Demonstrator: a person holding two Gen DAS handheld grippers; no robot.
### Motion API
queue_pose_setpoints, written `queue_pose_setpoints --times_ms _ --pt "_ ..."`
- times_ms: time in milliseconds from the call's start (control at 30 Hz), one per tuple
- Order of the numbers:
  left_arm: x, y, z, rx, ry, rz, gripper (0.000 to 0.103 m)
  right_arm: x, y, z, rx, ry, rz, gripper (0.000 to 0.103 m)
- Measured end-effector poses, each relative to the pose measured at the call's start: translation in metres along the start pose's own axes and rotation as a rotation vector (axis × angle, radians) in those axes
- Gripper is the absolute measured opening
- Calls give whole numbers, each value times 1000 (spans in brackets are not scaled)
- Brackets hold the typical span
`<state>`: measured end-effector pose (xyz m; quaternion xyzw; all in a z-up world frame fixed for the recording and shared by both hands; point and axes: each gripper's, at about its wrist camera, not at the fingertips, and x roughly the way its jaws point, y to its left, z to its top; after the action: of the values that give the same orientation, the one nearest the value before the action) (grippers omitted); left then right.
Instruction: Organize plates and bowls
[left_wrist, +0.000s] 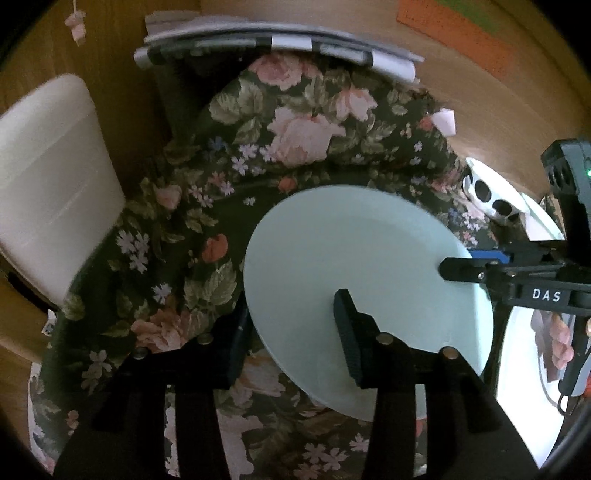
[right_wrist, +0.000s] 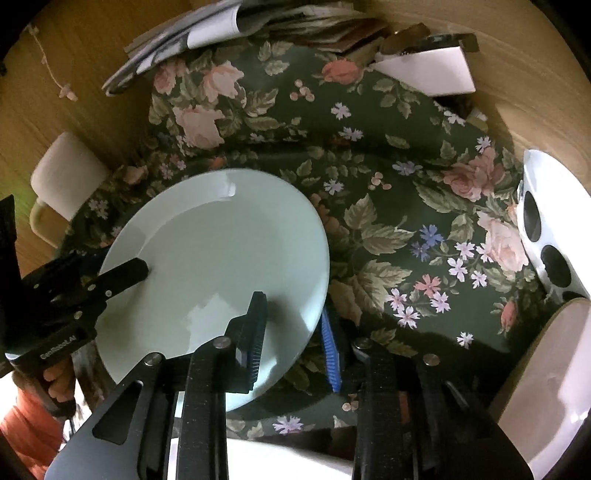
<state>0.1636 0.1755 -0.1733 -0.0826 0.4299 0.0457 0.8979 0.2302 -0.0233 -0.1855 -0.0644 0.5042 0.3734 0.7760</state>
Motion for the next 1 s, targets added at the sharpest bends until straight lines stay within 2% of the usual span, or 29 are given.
queue_pose_setpoints --times_ms 367,1000 --pt "-36 -7 7 11 -98 -21 44 -41 -15 11 -17 -98 23 26" --pt "-95 -55 -12 74 -190 -80 44 -116 -10 -40 -8 -241 -27 26"
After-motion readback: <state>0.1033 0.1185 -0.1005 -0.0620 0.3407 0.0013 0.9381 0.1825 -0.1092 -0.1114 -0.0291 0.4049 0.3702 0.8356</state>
